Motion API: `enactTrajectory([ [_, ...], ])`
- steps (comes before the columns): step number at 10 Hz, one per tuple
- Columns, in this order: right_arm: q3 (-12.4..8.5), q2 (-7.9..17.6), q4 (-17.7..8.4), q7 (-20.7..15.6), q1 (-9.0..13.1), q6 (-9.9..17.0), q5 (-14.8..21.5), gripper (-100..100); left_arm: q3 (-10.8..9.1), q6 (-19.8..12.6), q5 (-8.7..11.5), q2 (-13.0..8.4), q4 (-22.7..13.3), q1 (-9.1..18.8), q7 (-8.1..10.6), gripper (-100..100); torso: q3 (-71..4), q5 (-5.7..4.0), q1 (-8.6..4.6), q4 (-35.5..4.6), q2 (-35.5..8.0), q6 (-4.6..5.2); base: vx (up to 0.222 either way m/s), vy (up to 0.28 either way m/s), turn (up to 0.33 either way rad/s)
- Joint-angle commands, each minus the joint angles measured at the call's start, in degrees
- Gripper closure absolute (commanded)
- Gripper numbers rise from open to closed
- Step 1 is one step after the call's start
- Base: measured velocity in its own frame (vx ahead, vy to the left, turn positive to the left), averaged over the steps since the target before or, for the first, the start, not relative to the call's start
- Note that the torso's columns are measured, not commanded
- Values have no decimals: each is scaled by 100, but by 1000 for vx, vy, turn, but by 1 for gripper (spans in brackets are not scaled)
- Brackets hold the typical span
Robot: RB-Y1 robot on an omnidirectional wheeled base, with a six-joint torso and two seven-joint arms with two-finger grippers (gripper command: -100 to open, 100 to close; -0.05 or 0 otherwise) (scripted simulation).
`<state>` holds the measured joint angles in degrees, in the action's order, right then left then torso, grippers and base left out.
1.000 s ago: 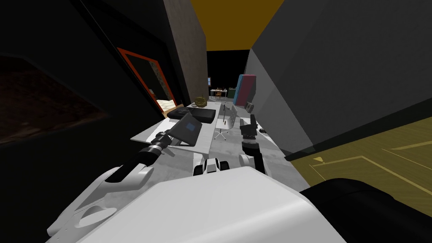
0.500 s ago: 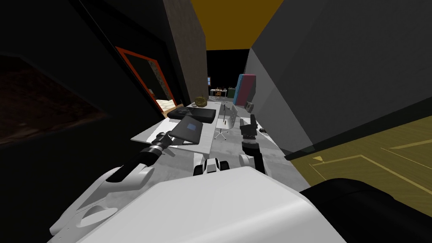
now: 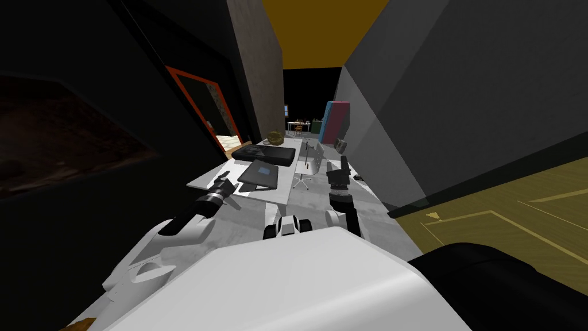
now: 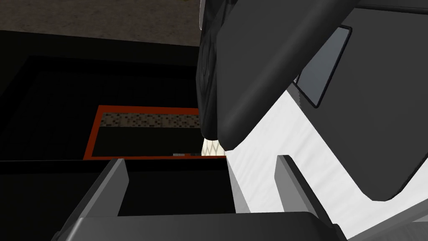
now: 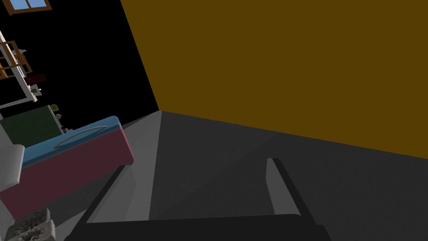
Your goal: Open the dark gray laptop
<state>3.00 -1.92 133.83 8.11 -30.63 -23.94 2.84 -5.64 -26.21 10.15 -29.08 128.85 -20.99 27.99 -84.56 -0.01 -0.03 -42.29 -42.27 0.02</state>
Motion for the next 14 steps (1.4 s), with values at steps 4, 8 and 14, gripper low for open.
enactTrajectory([
  [4, 0, 0, 0, 0, 0, 0, 0, 0, -48, 154, -58, 294, -980, 933, -270, -100, 15, 3, 10, -7, -24, -1, -74, 23, 43],
  [8, 0, 0, 1, 0, -2, -1, 0, 0, -48, 154, -58, 294, -1532, 1248, -270, -100, -11, -1, -2, 6, 15, -2, 3, 3, -2],
  [14, 0, 0, 1, 0, -1, 0, 0, 0, -105, 302, -92, 549, -2567, 2160, -526, -100, -19, -2, -8, 10, 28, -2, -56, 19, 27],
])
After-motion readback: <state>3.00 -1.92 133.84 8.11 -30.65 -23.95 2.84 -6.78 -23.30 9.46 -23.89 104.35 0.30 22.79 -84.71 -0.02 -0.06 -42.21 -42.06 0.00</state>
